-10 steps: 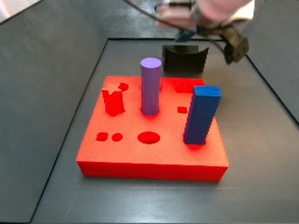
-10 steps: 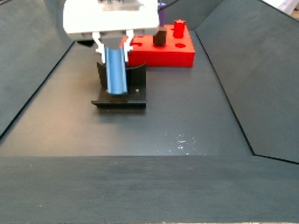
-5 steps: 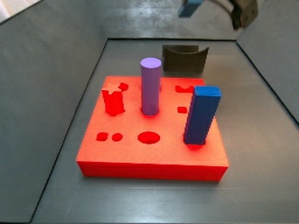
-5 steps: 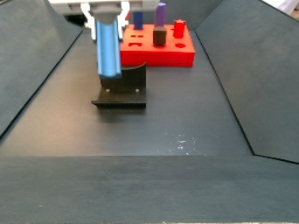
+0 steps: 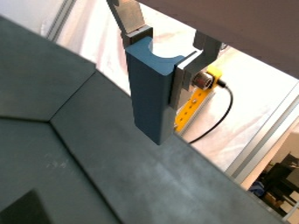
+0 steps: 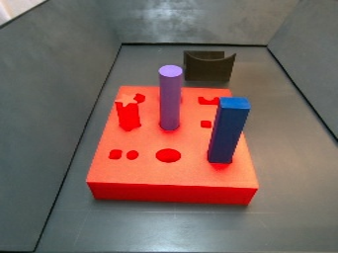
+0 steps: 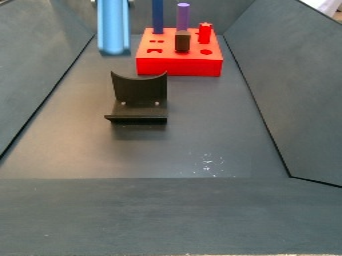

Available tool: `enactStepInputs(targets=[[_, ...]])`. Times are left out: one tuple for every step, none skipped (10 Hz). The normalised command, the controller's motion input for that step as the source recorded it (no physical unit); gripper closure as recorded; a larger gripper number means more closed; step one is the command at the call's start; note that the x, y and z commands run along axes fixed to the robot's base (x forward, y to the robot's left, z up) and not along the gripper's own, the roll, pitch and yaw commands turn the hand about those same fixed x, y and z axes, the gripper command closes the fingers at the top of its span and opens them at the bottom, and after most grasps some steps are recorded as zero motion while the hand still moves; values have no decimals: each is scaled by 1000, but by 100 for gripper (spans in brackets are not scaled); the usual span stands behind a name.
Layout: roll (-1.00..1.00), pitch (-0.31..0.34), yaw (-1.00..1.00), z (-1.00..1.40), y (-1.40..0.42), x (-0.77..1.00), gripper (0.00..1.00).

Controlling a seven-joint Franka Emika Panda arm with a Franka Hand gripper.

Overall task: Pick up the arch object. Move up. Place the arch object on the fixture. Regrasp the arch object. Move to above the board. Insert the arch object.
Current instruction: Move to above the board.

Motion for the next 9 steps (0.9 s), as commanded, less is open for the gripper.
enactStepInputs(targets=[[-59,80,8,1000,131,-37,100],[-65,83,22,931,103,-29,100],[-62,87,31,814,78,-25,100],[-56,96,41,577,36,-9,100],[-59,110,52,337,17,8,100],[-59,124,59,168,9,15,100],[-1000,1,-83,89,-1000,-406,100],[-1000,-6,-82,95,-1000,-407,100],[-1000,-15,-81,104,-1000,-425,100]])
